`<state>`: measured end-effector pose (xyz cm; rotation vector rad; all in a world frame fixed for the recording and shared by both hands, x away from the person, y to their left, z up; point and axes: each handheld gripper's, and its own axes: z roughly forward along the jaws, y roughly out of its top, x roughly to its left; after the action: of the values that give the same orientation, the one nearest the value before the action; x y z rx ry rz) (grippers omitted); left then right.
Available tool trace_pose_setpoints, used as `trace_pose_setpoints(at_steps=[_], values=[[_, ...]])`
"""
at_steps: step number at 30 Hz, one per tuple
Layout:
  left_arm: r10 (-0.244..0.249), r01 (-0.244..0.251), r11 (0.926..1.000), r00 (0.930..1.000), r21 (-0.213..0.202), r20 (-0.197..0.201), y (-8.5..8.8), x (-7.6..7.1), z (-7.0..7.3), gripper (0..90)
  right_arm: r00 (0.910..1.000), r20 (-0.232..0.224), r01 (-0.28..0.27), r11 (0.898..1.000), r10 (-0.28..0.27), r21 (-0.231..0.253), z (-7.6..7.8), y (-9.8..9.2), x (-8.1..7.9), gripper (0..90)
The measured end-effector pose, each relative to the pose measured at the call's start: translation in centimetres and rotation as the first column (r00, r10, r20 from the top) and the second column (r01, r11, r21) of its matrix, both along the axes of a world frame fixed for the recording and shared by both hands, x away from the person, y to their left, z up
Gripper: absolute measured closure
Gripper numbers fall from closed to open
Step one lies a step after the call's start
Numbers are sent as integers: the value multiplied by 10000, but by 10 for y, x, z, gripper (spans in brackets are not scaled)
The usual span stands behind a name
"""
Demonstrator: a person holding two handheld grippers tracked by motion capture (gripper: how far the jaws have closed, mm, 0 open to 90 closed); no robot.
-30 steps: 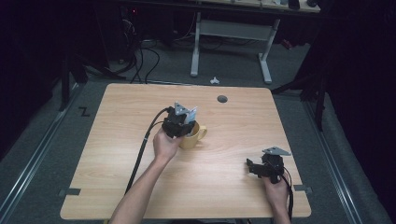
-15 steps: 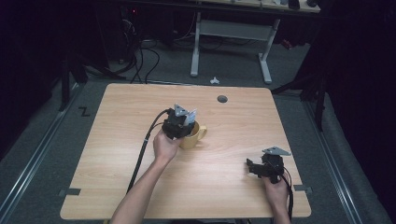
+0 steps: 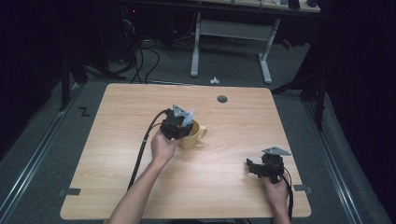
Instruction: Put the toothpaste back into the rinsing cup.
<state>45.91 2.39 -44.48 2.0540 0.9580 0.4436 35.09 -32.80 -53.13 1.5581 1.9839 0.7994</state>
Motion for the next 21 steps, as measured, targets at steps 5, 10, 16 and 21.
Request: trace_pose_setpoints(at_steps=[5, 10, 16, 21], values=[[30, -30, 10000, 10000, -47, -34, 3, -1, 0, 627, 10000, 1, -2, 10000, 2, -1, 0, 0, 0, 148], [-42, 40, 9999, 9999, -139, -110, 5, -3, 2, 572, 10000, 3, -4, 10000, 4, -1, 0, 0, 0, 148], [-193, 191, 9994, 9998, -291, -79, 6, -6, 6, 494, 10000, 7, -10, 10000, 10, -1, 0, 0, 0, 147], [-158, 157, 9994, 9999, -310, -12, 8, -7, 8, 438, 10000, 5, -10, 10000, 10, 0, 0, 0, 0, 148]])
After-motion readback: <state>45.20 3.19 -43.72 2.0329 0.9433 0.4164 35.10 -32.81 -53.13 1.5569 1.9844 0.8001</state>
